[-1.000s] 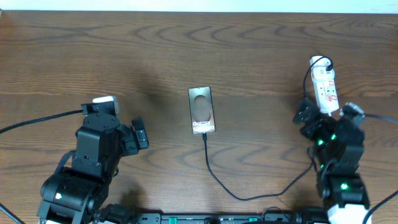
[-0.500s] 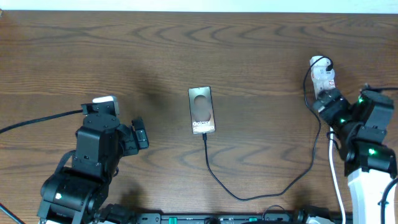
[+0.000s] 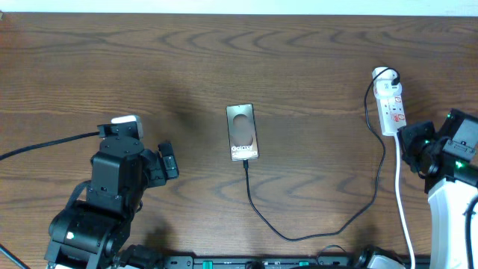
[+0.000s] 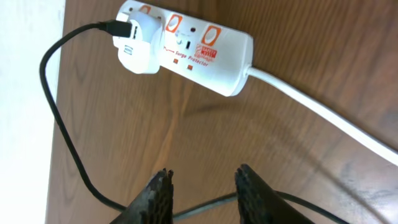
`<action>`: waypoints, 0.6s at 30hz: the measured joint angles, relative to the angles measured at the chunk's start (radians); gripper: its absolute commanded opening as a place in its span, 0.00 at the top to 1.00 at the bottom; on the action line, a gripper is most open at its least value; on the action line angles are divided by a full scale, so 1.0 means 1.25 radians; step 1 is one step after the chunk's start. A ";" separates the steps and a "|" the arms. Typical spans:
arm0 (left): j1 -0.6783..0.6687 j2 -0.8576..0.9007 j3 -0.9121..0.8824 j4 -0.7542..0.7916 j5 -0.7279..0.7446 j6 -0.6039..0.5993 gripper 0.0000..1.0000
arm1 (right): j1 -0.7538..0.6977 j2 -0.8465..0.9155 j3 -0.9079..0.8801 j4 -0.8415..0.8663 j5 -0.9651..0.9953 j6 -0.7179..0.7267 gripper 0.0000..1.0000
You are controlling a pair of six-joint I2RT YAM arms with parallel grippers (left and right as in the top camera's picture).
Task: Plug charger to phone and switch on socket
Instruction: 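Move the right gripper to the white power strip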
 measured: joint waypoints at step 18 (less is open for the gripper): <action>0.000 0.000 0.000 0.000 0.000 0.000 0.02 | 0.000 0.034 0.069 -0.199 -0.120 -0.116 0.01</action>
